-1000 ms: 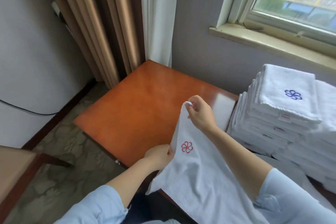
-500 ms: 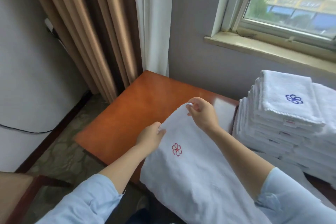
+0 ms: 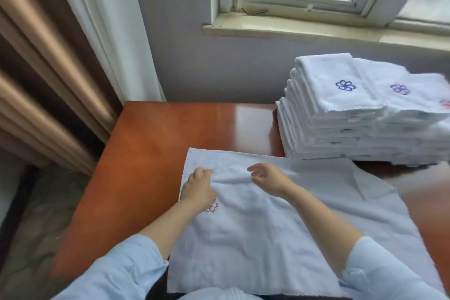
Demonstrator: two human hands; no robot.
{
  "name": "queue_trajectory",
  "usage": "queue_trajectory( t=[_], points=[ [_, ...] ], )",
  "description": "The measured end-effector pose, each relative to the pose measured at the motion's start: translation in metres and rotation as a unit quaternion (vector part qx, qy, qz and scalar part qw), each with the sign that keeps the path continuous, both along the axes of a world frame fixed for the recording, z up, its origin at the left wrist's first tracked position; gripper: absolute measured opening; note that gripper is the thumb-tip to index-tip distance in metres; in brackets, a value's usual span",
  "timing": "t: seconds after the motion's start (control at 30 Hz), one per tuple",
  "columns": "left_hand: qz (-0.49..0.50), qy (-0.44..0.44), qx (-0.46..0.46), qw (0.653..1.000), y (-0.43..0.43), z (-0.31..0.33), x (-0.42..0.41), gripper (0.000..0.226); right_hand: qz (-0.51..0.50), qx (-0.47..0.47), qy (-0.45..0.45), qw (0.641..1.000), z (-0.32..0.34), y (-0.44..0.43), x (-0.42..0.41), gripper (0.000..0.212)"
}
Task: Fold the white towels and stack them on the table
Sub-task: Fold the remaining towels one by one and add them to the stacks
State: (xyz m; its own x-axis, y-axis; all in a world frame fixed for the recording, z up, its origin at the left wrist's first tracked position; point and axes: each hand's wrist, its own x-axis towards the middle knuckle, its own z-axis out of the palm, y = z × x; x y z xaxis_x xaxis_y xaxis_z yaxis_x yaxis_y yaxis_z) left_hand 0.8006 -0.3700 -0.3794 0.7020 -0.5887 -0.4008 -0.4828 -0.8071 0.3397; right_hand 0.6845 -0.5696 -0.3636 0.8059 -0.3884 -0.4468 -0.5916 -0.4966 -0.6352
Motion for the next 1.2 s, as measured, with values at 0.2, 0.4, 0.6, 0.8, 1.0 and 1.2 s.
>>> queue_trajectory(
  t=[0.2,0.4,0.6,0.8,1.0,1.2],
  points=[
    [-0.165,0.051,-0.034,0.984,-0.060,-0.006,-0.046,0.052,-0.130,-0.011,0.047,0.990,-0.007,-0.015,-0.089,0.035],
    [-0.257,0.069,-0.059,0.962,-0.117,-0.012,-0.104,0.049,-0.188,-0.058,0.072,0.978,-0.008,-0.044,-0.176,0.038],
    [-0.272,0.055,-0.052,0.959,-0.172,-0.021,-0.161,0.050,-0.146,-0.117,0.108,0.976,-0.014,-0.108,-0.236,0.048],
    [-0.223,0.031,-0.008,0.974,-0.223,-0.030,-0.216,0.054,-0.090,-0.096,0.083,0.988,-0.026,-0.174,-0.270,0.052],
    [-0.150,0.000,0.022,0.988,-0.242,-0.035,-0.231,0.054,-0.028,-0.158,0.030,0.987,-0.028,-0.216,-0.240,0.048],
    [-0.094,-0.014,0.014,0.995,-0.258,-0.038,-0.234,0.041,0.014,-0.249,0.071,0.966,-0.044,-0.236,-0.226,0.048]
  ],
)
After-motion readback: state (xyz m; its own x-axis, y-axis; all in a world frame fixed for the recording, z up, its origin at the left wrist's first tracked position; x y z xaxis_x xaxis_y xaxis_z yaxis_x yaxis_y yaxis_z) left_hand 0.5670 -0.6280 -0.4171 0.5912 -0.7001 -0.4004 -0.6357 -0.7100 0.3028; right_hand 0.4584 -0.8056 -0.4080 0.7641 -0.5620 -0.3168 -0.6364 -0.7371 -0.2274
